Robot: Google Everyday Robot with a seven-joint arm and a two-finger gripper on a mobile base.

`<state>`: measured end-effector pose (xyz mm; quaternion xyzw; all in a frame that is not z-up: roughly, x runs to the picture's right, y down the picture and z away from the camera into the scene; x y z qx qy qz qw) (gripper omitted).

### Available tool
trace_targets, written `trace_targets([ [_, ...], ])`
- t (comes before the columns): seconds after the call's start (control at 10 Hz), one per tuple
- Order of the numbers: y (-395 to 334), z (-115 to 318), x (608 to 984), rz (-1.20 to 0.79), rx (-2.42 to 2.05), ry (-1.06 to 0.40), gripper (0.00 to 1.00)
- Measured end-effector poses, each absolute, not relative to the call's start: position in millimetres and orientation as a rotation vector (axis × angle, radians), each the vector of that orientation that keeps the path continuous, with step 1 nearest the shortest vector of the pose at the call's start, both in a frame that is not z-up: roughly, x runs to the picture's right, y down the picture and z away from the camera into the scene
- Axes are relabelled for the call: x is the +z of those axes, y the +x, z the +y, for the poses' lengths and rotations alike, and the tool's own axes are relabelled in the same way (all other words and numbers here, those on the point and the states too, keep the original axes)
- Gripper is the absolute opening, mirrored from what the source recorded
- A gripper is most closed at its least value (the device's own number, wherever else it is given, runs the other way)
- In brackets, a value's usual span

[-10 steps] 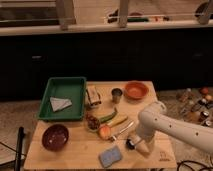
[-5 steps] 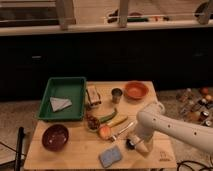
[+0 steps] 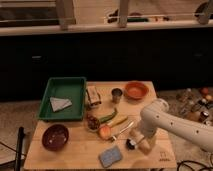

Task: Place brush in purple bowl

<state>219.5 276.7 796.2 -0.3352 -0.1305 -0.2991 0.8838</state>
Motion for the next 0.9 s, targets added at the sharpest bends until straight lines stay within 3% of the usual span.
trace_targets([
  [0.1, 225, 276, 799, -0.258, -0.606, -0.698, 0.72],
  [0.7, 244, 269, 807, -0.205, -0.568, -0.692, 0.12],
  [0.9, 245, 265, 798, -0.187, -0.585, -0.689, 0.0],
])
